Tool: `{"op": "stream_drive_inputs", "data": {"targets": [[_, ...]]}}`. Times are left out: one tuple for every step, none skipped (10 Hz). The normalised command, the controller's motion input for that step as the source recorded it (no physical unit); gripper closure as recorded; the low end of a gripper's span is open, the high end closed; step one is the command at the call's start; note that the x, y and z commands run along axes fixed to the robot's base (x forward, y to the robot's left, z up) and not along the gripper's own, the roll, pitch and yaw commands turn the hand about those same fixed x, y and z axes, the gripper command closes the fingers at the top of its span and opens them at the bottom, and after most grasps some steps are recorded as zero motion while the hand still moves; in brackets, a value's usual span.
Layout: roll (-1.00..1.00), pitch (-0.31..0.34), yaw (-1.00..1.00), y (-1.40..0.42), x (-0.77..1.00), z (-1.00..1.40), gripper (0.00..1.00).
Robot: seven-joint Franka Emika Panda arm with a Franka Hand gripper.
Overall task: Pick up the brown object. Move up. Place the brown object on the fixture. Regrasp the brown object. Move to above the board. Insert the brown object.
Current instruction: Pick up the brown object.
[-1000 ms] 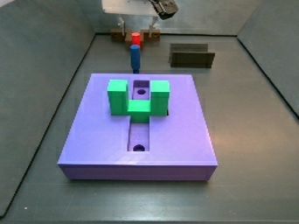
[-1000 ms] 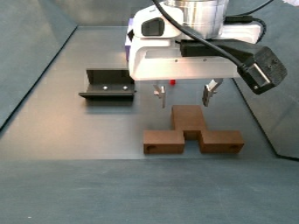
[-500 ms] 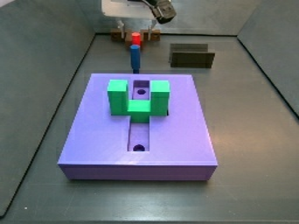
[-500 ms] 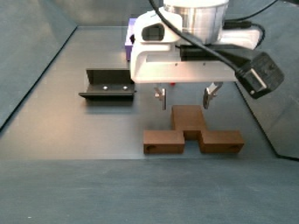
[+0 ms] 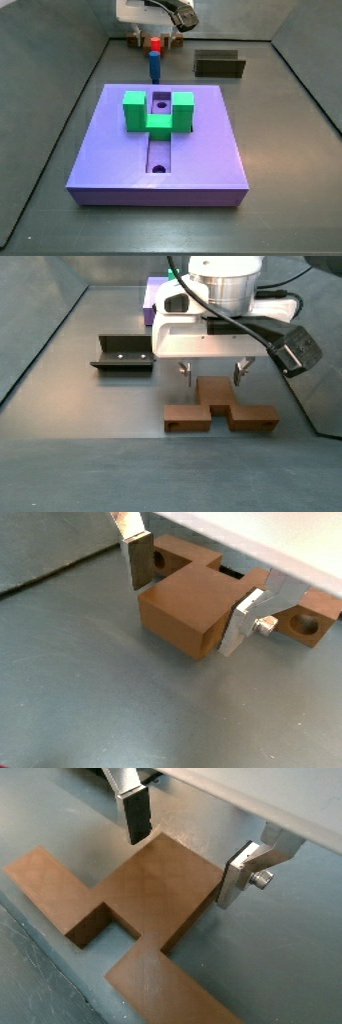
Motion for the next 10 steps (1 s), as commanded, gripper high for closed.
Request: {"op": "stream_drive_inputs", "data": {"targets": [[-0.05,-0.077,0.01,0.08,0.00,-0.24,0.00],[-0.05,-0.060,0.00,0.09,0.00,-0.24,0.00],[-0.06,-0.051,0.00,0.06,0.00,-0.19,0.00],[-0.05,-0.050,0.00,0.00,0.00,-0.20,0.00],[-0.05,-0.023,0.00,0.00,0.00,-0.13,0.00],[-0.04,-0.039,0.00,0.00,-0.01,-0.11,0.00],[0.00,0.000,-0.02,0.00,0.00,0.00,0.00],[0.00,0.000,0.00,0.00,0.00,0.00,0.00],[0.00,0.000,0.00,0.00,0.00,0.00,1.00],[0.00,0.000,0.00,0.00,0.00,0.00,1.00]]}}
